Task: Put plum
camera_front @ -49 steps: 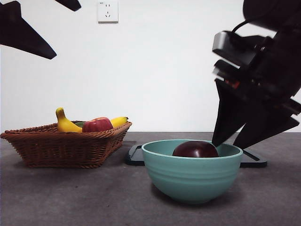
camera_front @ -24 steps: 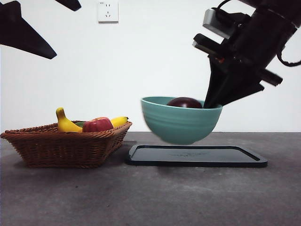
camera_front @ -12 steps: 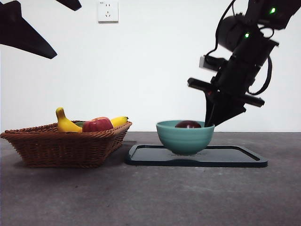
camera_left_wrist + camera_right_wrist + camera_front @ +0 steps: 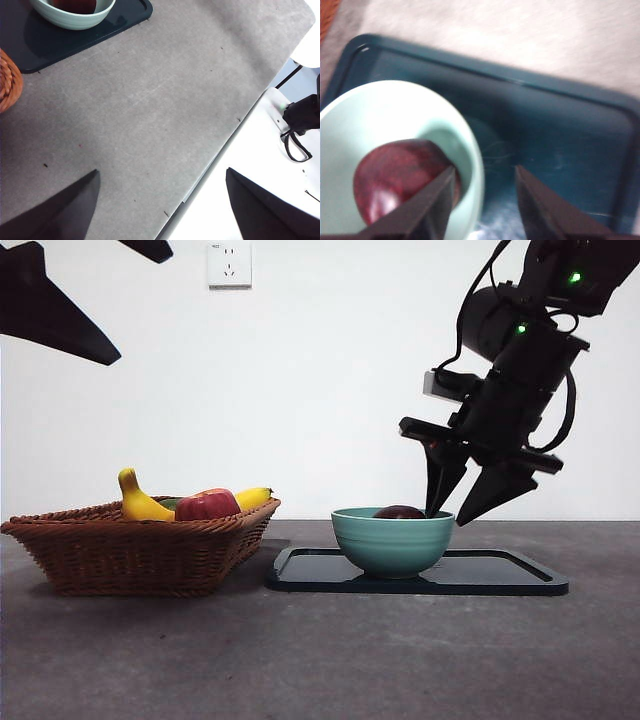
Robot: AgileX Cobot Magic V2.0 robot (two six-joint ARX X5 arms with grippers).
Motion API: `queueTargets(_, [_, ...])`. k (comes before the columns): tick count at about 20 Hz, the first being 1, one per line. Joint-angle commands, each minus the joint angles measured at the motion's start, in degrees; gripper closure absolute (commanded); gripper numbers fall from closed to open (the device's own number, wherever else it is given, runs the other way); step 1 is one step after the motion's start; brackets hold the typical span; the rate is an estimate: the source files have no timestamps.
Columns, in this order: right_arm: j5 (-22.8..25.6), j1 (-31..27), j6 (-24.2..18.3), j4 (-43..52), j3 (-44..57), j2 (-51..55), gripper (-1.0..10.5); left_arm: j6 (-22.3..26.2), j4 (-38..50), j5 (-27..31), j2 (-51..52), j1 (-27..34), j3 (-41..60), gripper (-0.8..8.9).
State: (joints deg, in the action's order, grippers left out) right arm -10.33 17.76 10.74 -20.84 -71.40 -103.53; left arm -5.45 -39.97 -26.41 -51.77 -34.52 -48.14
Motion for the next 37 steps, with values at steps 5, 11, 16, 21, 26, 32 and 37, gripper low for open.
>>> queueTargets(5, [-0.7,0.0,-1.7,-7.2,-1.5,15.4,7.4,0.3,0.7,-0.2,-0.2,-0.4,-0.5,4.12])
queueTargets(11, [-2.3,0.2,-5.2,-23.9,-0.8,32.1,7.4,0.3,1.0,-0.2,-0.2,-0.4,-0.5,4.12])
queueTargets(16, [-3.3,0.8,-5.5,-25.6,8.6,45.7,7.4,0.3,0.9,-0.2,-0.2,-0.4,-0.5,4.12])
queueTargets(21, [-8.5,2.9,-5.4,-24.8,21.1,58.2,7.4,0.3,1.0,-0.2,-0.2,-0.4,-0.5,4.12])
queueTargets(26, [-9.4,3.7,-5.3,-24.8,29.7,66.8,7.4,0.3,1.0,-0.2,-0.2,-0.4,-0.5,4.12])
queueTargets(32, [-10.7,3.7,-5.2,-24.7,30.6,69.2,7.4,0.2,1.0,-0.2,-0.2,-0.4,-0.5,4.12])
queueTargets(37, [-10.7,3.7,-5.2,-24.7,30.6,69.2,7.4,0.2,1.0,-0.2,-0.2,-0.4,-0.5,4.12])
